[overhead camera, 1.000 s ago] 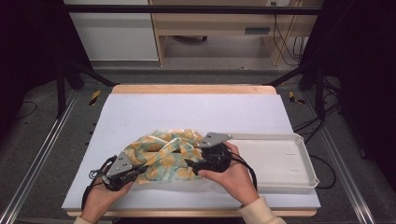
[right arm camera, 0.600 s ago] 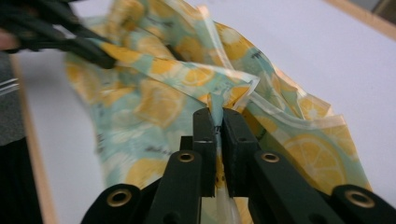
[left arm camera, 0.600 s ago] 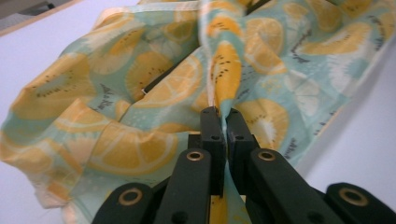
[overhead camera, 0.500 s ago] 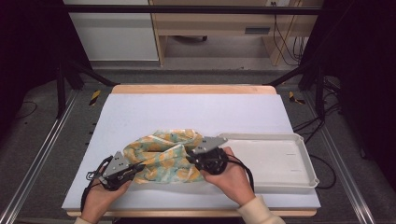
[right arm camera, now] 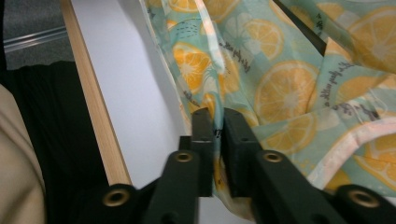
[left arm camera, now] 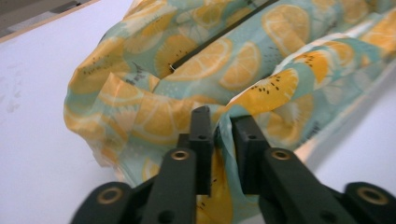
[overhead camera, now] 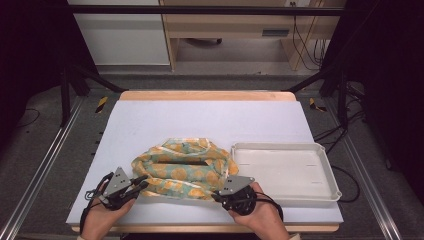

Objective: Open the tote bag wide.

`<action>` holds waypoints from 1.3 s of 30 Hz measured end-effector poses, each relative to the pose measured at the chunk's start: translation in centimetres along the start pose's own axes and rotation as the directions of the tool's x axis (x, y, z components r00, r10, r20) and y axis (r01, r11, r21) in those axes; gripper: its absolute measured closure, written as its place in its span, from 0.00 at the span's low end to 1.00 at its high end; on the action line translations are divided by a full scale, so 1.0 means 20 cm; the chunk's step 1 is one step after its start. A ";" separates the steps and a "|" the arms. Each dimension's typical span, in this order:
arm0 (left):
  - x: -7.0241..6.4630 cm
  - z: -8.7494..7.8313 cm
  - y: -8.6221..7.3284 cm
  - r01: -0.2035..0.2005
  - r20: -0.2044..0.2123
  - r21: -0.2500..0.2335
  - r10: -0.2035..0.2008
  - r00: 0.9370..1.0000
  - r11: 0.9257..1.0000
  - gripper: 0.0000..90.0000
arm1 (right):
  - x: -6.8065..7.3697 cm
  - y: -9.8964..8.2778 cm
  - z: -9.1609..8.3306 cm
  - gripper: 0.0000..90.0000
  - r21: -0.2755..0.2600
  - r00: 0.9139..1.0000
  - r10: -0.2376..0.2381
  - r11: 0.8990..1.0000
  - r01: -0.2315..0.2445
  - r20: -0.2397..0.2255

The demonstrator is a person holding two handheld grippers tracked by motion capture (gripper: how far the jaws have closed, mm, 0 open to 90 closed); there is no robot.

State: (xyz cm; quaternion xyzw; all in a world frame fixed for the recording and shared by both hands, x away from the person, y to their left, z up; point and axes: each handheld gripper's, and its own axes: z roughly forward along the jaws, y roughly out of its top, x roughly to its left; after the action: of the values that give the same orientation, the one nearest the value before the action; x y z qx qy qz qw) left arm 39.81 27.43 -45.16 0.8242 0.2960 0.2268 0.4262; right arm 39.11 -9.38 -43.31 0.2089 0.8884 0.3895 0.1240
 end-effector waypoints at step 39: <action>0.14 -0.01 0.20 0.071 -0.160 -0.065 -0.080 0.984 0.995 0.33 | -0.28 0.20 -0.01 0.26 -0.009 0.953 0.213 0.976 -0.216 0.217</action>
State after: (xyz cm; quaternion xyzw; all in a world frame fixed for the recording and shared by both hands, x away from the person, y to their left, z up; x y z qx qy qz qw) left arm 42.96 27.65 -41.43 0.7782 0.3539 0.2855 0.4332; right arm 45.11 -9.68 -39.80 0.3464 0.8444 0.3690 0.1758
